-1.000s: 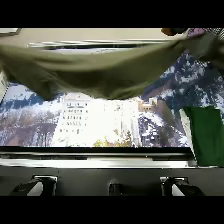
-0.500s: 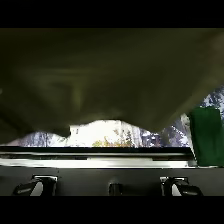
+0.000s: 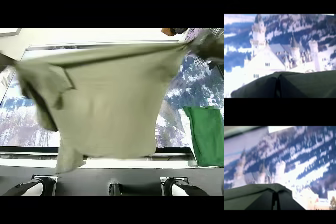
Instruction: Fold the clothes and pants, and hang the long-sleeved shirts on hangers.
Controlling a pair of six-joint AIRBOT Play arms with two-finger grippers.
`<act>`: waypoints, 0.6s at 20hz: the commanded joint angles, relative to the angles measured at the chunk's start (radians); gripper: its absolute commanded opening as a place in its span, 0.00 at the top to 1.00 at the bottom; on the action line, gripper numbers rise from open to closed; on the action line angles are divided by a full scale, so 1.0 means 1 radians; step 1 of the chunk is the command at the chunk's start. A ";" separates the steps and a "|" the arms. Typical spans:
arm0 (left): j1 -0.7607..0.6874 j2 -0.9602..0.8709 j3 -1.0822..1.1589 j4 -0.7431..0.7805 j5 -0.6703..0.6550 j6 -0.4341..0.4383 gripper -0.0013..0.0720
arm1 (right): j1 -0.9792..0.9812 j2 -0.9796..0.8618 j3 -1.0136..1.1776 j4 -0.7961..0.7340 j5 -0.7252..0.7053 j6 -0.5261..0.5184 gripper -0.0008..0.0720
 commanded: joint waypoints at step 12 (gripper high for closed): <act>-0.137 -0.635 -0.017 -0.013 0.177 0.032 0.91 | 0.002 -0.623 0.001 0.117 -0.156 0.003 0.94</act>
